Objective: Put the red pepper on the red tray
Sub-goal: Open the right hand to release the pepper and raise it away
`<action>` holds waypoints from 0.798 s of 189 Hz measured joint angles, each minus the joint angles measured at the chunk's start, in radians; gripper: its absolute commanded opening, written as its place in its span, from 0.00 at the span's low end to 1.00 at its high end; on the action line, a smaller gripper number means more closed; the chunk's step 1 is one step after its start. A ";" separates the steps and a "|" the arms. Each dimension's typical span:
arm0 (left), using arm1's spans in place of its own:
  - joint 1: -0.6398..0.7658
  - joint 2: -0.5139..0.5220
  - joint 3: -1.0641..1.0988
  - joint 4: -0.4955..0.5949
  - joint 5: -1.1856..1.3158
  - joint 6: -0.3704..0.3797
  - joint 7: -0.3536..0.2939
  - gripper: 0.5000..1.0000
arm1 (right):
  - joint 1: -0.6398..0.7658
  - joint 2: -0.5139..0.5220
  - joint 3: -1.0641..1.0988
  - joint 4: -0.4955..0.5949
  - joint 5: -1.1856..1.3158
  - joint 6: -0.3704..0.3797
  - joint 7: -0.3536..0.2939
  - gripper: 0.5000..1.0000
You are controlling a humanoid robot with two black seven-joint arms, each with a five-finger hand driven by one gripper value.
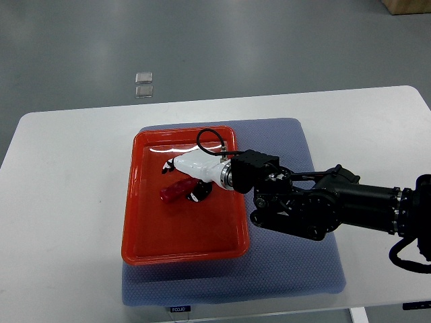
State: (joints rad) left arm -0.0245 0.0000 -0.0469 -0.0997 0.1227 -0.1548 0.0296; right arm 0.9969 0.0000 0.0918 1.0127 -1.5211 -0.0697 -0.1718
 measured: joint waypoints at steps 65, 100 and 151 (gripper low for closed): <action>0.000 0.000 0.000 0.000 0.000 0.000 0.000 1.00 | 0.015 -0.052 0.175 0.029 0.039 0.079 0.002 0.81; 0.000 0.000 0.000 0.000 0.000 0.000 0.000 1.00 | -0.071 -0.086 0.440 0.038 0.110 0.210 0.002 0.81; 0.000 0.000 0.000 0.000 0.000 0.000 0.000 1.00 | -0.272 -0.080 0.785 0.025 0.222 0.228 0.007 0.81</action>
State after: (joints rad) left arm -0.0246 0.0000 -0.0470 -0.0997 0.1227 -0.1548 0.0296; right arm 0.7246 -0.0804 0.8773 1.0381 -1.2989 0.1587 -0.1647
